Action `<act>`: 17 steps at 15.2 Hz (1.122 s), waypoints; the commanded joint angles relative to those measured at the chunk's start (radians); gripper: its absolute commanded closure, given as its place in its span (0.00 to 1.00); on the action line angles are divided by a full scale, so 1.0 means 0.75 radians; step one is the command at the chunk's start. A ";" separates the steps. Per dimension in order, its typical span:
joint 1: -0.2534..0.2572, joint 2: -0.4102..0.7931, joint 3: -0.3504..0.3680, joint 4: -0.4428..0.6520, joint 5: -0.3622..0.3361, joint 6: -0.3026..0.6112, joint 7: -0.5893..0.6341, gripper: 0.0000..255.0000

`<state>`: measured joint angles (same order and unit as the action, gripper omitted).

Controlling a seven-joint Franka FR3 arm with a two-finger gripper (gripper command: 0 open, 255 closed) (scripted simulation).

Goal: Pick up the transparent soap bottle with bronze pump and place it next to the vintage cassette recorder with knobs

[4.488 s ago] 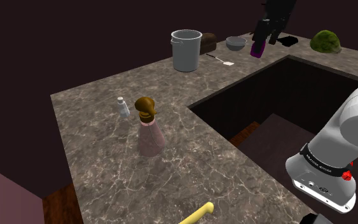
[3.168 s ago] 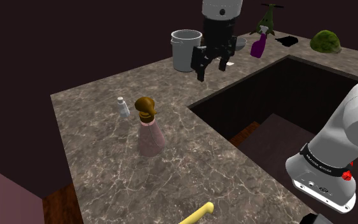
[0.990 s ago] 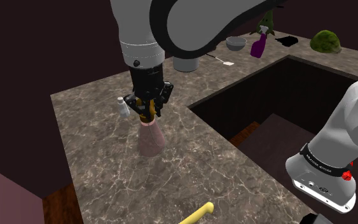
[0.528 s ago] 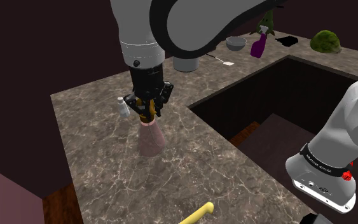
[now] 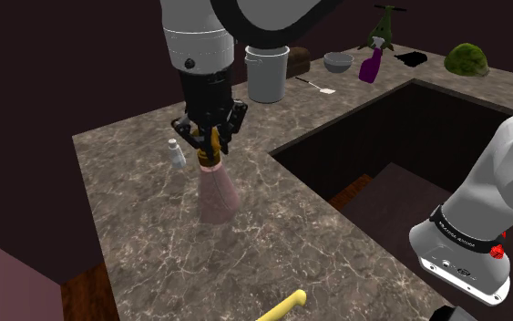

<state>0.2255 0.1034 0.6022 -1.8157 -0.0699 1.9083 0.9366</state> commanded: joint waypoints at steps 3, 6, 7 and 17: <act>-0.001 -0.016 0.001 0.059 0.011 -0.071 -0.007 1.00; -0.001 -0.020 0.002 0.108 0.014 -0.124 -0.009 1.00; 0.000 -0.020 0.002 0.126 0.014 -0.142 -0.010 1.00; 0.009 -0.005 0.007 0.322 0.007 -0.326 -0.007 1.00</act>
<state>0.2294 0.0945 0.6064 -1.5940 -0.0616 1.6797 0.9285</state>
